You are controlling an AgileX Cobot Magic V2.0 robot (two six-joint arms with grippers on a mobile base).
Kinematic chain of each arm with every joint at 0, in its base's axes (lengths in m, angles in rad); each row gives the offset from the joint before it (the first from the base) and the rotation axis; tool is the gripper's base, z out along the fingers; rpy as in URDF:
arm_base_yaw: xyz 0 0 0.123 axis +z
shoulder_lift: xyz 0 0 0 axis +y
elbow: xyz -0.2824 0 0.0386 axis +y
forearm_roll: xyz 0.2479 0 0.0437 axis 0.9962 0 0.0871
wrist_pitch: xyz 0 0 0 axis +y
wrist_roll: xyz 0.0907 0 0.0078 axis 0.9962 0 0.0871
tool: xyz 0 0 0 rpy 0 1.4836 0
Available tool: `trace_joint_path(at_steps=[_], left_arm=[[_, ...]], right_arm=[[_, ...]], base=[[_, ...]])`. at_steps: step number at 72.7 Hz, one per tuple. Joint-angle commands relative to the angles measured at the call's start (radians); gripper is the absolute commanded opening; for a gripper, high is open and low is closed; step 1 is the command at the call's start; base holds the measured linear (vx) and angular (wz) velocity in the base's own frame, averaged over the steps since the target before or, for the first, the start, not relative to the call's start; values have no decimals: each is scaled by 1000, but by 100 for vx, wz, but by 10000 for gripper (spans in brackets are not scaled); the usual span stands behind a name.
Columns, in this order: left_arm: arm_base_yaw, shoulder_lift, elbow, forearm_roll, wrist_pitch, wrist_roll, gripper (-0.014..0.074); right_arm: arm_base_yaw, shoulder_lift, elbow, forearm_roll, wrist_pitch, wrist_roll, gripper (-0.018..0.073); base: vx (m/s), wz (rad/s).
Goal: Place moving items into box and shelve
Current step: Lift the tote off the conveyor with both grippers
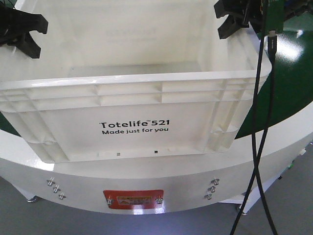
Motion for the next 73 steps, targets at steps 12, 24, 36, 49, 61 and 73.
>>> trace_joint_path(at_steps=[12,24,36,49,61,73], left_arm=[[-18,-52,-38,-156,-131,18,-3],[-18,-52,-38,-156,-131,18,-3],[-18,-52,-38,-156,-131,18,-3],[-18,-52,-38,-155,-131,18,-3],[-18,-52,-38,-155,-131,18,-3],[-18,-52,-38,-155,-131,18,-3]], right_arm=[[15,-61,-41,178,-93,-30,-4],[15,-61,-41,178,-90,-30,-4],[15,-61,-41,178,-90,-30,-4],[15,-61,-41,178,-90,-30,-4],[15,-61,-41,177,-90,-30,-4],[15,-61,-41,177,-90,-30,-4]], base=[[-19,8],[-17,18],[-15,35],[-13,44],[-13,45],[-13,43]])
